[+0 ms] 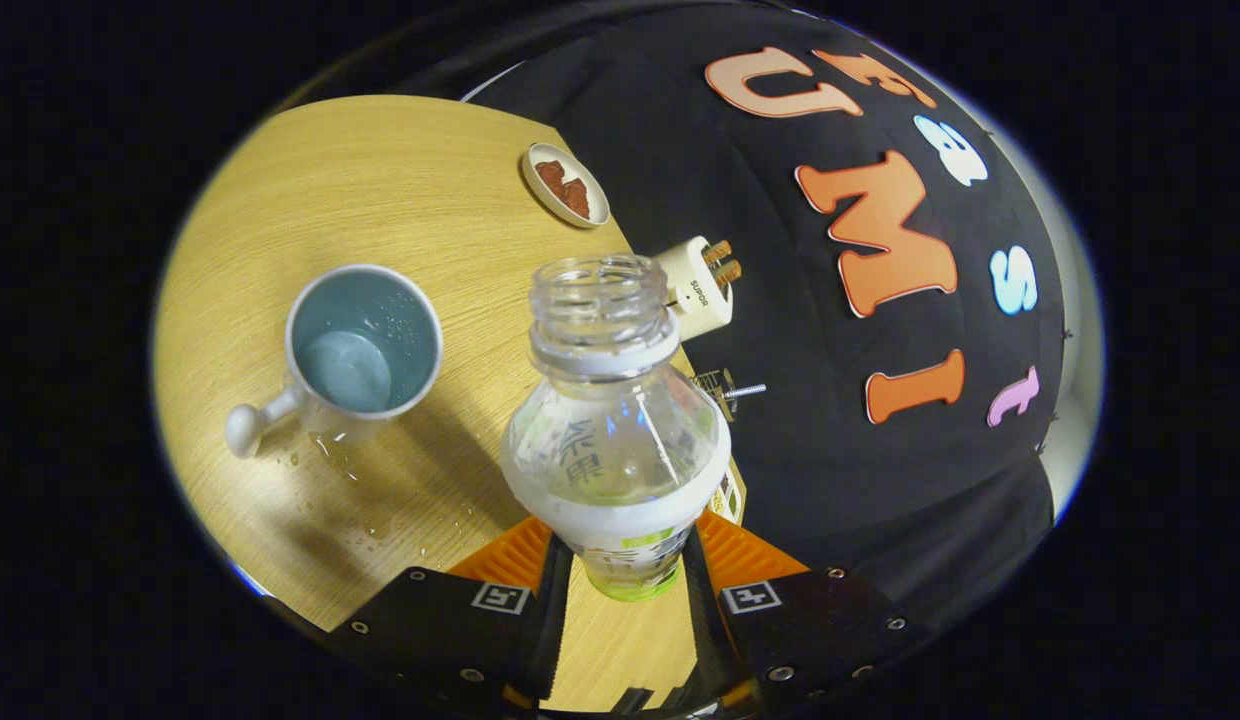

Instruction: Take the bottle from table, then pour the juice into the cup, finally place the bottle on the coaster

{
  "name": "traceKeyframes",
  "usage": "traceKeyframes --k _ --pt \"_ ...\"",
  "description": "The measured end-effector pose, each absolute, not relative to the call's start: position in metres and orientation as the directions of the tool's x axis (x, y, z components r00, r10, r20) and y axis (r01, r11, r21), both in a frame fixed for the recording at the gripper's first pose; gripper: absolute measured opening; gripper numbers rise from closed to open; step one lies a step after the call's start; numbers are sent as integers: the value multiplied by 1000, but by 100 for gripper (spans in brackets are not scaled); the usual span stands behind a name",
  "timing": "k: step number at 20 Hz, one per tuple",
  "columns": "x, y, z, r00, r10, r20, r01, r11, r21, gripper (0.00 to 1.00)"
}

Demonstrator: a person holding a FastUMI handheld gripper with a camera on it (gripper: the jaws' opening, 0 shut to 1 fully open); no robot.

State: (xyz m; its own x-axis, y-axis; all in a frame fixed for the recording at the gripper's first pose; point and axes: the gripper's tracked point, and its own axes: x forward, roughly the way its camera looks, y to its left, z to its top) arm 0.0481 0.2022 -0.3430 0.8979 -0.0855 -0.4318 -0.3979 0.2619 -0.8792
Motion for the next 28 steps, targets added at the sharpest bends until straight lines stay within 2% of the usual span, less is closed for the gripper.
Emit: traceKeyframes --k 11,28 --pt "63 201 -347 908 -106 -405 -412 -47 -910 55" --pt "77 214 -333 917 -84 -389 -395 -309 -865 55"
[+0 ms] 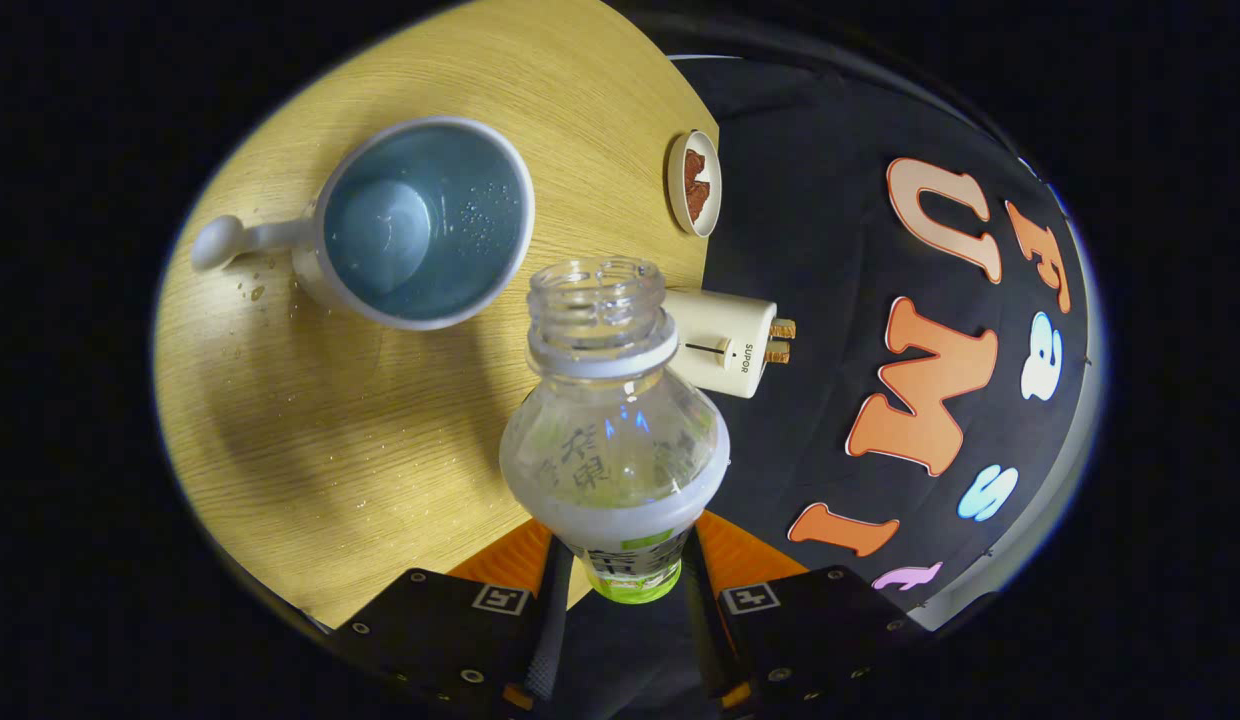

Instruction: Take the bottle from table, then pour the juice into the cup, finally place the bottle on the coaster

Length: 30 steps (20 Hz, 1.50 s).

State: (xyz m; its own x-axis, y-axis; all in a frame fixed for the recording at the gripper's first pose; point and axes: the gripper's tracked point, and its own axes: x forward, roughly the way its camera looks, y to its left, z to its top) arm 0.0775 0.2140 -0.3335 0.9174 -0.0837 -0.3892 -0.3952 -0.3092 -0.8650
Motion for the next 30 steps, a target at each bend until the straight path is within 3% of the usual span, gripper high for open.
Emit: traceKeyframes --k 30 --pt "89 220 -324 919 -96 -384 -377 -505 -776 55"
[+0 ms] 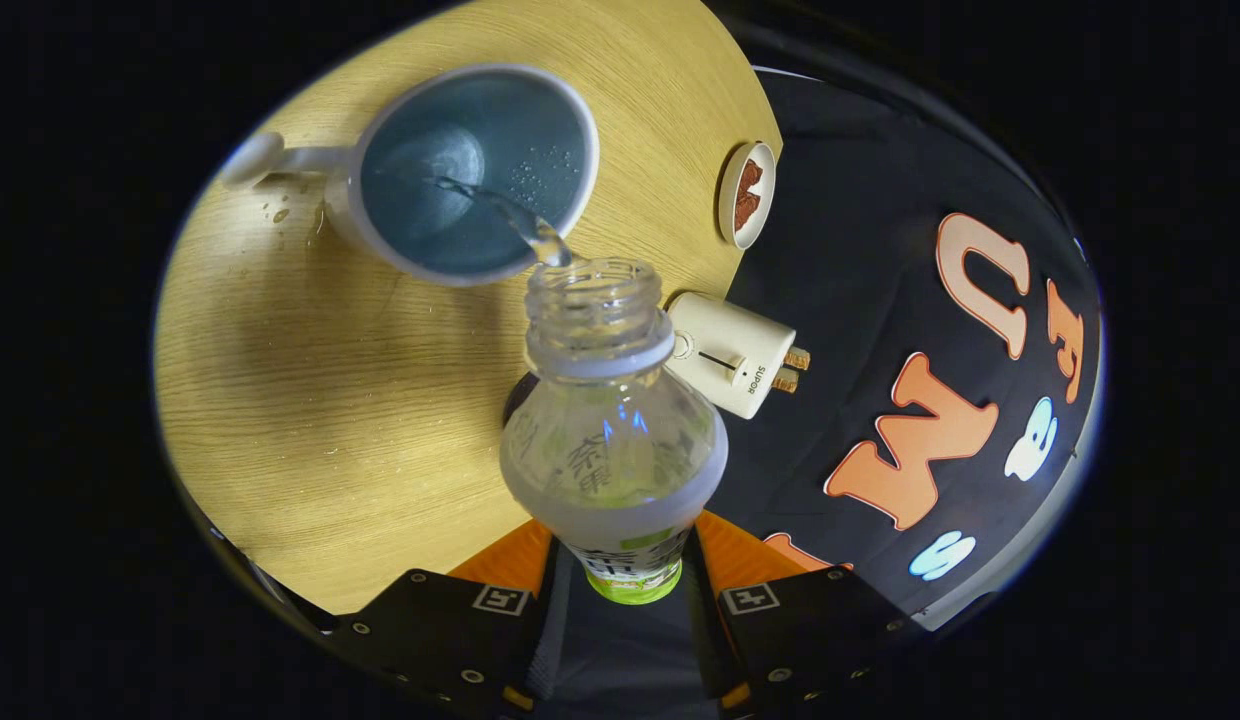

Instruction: Take the bottle from table, then pour the juice into the cup, finally place the bottle on the coaster

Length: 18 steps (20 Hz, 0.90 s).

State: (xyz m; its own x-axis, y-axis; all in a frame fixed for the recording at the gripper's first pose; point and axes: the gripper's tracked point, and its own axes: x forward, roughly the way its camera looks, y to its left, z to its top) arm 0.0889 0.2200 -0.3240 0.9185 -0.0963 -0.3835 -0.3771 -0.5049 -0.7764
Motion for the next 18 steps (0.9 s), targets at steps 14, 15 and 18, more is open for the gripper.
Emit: traceKeyframes --k 14,15,18 --pt "93 227 -304 931 -76 -358 -337 -561 -756 55" --pt "93 227 -302 931 -76 -357 -336 -561 -757 55" --pt "94 231 -295 933 -66 -355 -326 -576 -750 55"
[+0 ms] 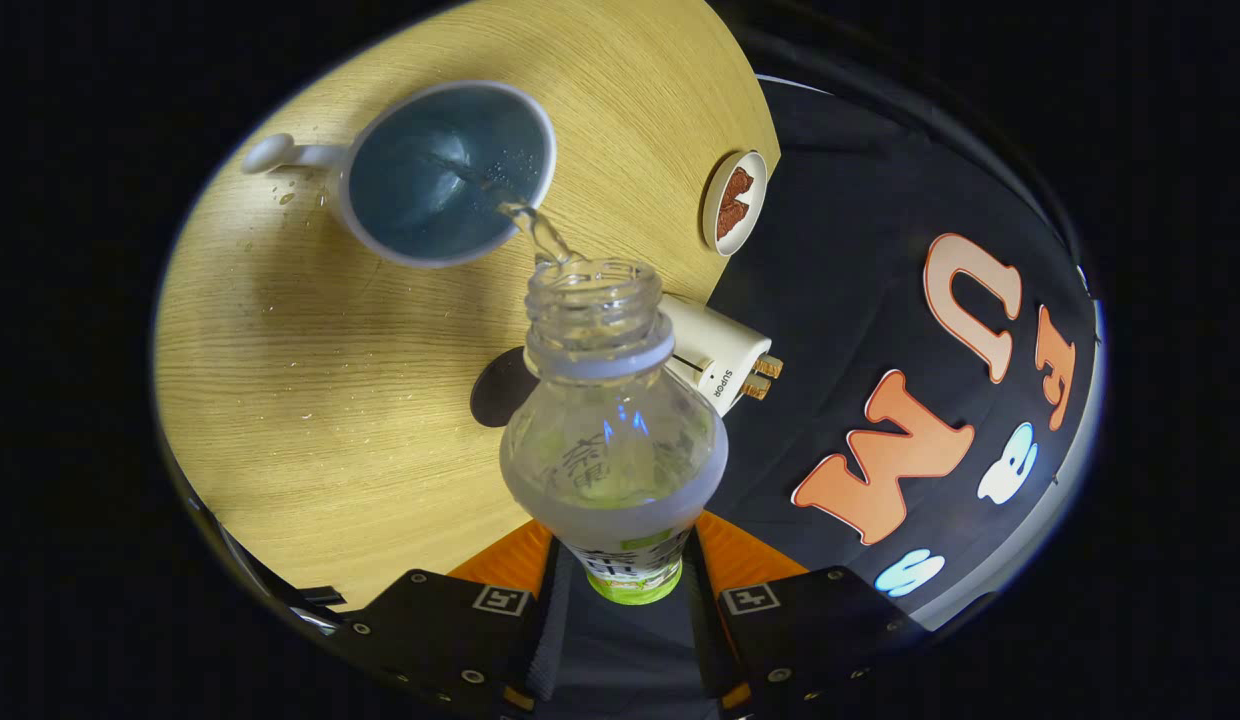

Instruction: Take the bottle from table, then pour the juice into the cup, finally place the bottle on the coaster

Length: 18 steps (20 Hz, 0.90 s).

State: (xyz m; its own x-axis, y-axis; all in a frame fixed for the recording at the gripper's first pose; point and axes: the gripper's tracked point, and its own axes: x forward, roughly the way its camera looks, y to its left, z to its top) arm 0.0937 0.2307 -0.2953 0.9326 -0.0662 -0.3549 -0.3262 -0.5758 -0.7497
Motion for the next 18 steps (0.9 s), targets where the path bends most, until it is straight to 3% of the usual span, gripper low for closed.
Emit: traceKeyframes --k 18 --pt "87 235 -282 933 -69 -352 -310 -651 -693 55"
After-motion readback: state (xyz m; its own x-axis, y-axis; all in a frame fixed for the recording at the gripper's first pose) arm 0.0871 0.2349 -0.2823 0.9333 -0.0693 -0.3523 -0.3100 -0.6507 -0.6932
